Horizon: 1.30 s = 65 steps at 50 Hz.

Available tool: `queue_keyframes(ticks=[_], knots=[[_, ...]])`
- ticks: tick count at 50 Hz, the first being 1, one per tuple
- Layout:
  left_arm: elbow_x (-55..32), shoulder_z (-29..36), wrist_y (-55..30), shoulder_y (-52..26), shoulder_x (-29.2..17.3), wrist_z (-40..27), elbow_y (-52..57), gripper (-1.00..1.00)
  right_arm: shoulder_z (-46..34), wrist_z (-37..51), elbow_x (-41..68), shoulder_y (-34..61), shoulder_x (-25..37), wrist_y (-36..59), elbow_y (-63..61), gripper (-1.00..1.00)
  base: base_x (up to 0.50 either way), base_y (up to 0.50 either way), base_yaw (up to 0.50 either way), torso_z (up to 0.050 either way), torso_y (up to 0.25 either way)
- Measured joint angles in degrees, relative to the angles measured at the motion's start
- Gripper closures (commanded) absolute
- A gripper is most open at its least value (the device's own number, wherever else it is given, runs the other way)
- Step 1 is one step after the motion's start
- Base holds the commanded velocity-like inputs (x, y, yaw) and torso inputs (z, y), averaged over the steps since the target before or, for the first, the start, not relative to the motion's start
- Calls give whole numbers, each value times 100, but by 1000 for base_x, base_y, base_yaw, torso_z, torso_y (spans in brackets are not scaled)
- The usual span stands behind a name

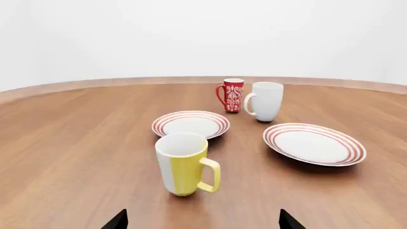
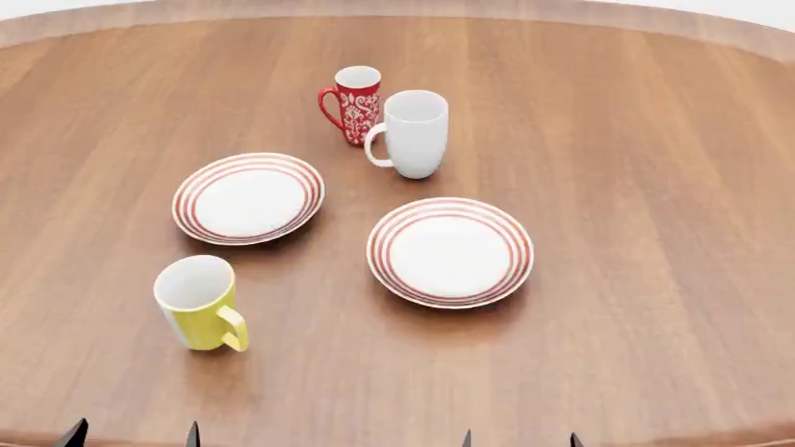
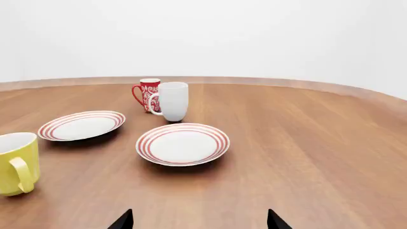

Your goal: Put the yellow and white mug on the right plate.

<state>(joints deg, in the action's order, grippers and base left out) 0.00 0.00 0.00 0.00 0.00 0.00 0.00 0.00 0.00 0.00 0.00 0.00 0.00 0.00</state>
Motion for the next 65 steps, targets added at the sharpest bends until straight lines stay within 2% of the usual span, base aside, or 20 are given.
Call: queue_keyframes(ticks=[40,46,55,65], knots=[[-269,451,-143,-38,-387,-526,-16,-100,-486,501,437,66,402,121,-4,-100,0,0,0,0,0],[-150,469,494,52,-441,-731,120,-100,-497,517,582,-4,428,-351,-150,-100,0,0,0,0,0],[557,423,2361,326,-539,-1338,525,-100,-513,499,765,-152,440,-1720,-451,-100,15,0,0,0,0],[927,463,3267,476,-626,-1689,690,-100,-630,493,821,-240,514,-2482,-586,-100,471,-113,0,0,0]])
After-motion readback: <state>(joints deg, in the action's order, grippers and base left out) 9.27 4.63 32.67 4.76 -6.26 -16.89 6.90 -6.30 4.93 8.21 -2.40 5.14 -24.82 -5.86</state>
